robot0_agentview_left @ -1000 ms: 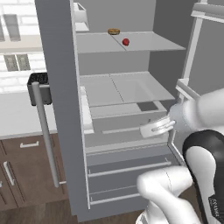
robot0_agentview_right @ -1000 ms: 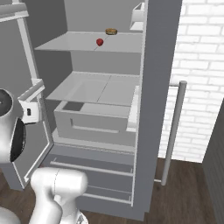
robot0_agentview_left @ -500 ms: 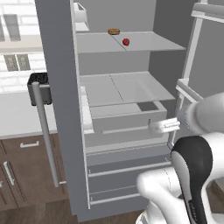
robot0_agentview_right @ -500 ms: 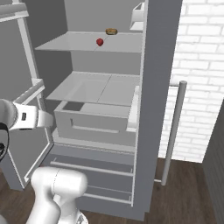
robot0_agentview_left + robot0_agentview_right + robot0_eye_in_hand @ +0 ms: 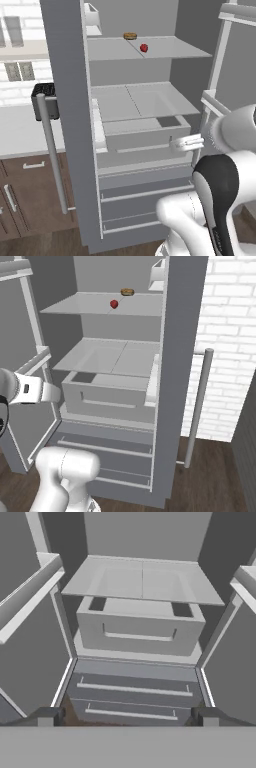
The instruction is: Take the strawberry from the fridge and place it on top of the pancake, located on the dining counter.
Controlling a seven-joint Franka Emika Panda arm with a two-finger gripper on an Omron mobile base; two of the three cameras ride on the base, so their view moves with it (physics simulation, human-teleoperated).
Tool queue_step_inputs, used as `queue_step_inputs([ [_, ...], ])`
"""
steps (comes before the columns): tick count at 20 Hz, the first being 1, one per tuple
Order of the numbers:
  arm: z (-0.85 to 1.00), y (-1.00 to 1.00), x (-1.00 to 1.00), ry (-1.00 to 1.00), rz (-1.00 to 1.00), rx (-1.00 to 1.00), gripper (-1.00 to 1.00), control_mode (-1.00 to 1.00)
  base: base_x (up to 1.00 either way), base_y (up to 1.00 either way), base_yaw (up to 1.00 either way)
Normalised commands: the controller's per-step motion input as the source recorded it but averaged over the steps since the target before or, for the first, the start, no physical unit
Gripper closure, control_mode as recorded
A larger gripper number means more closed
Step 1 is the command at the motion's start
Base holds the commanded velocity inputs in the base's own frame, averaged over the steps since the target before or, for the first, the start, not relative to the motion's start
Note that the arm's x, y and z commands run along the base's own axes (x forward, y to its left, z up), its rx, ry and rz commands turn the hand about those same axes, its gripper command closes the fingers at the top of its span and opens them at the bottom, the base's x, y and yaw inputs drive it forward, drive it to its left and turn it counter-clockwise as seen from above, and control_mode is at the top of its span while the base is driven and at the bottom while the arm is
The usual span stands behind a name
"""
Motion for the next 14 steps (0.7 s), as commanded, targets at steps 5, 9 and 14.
queue_step_inputs([
  [5,0.0,0.0,0.03,0.0,0.0,0.0,-1.0,1.0,0.47,0.0,-0.01],
  [9,0.0,0.0,0.0,0.0,0.0,0.0,-1.0,1.0,0.88,0.02,-0.12],
  [14,0.0,0.0,0.0,0.0,0.0,0.0,-1.0,1.0,0.72,0.09,-0.17],
])
